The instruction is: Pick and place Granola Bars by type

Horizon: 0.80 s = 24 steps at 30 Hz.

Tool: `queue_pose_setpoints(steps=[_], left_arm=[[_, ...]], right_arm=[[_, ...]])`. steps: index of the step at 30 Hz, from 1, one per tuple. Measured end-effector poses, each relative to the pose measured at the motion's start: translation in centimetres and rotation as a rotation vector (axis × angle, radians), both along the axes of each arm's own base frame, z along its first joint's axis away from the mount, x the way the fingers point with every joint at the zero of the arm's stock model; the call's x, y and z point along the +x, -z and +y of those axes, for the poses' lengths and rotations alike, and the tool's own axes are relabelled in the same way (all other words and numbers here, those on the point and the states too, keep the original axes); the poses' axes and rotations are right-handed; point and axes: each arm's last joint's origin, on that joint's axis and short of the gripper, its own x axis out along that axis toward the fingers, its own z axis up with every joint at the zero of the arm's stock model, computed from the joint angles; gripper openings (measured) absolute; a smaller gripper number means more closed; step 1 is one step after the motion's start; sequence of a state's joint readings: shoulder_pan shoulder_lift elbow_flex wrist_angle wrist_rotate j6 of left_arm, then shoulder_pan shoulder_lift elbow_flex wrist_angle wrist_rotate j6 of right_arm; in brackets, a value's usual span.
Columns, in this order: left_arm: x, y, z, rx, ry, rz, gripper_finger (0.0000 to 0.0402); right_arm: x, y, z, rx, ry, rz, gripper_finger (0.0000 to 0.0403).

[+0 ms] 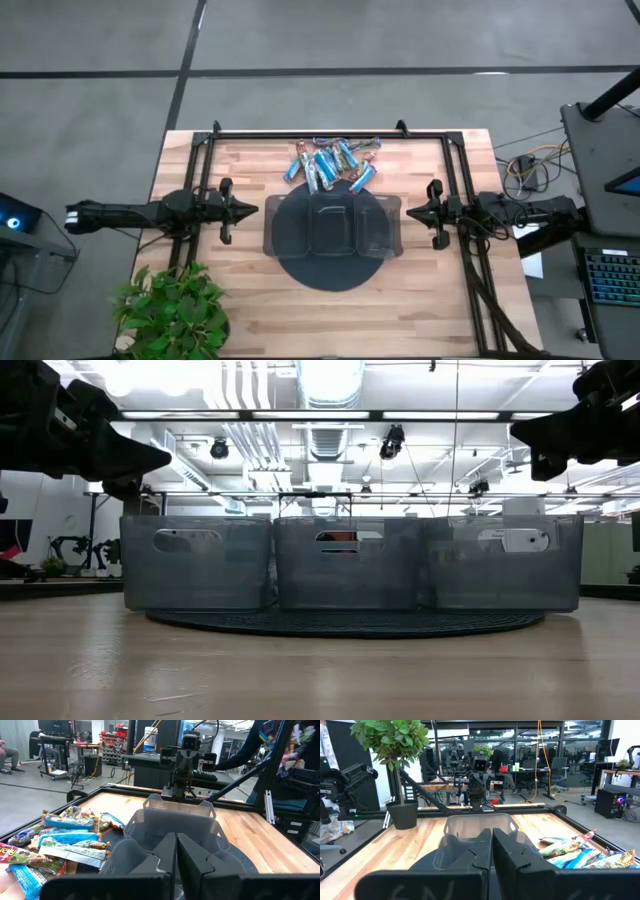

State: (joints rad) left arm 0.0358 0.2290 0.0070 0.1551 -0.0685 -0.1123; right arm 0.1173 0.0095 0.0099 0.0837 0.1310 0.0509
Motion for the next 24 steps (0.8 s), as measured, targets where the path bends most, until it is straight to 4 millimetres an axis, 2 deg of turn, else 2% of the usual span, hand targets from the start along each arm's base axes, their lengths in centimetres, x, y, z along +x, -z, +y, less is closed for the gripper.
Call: queue_pose_setpoints(steps=[24], left_arm=[[0.0, 0.0, 0.0, 0.0, 0.0, 0.0, 0.0]], right_arm=[[0.0, 0.01, 0.0, 0.0, 0.0, 0.0, 0.0009]])
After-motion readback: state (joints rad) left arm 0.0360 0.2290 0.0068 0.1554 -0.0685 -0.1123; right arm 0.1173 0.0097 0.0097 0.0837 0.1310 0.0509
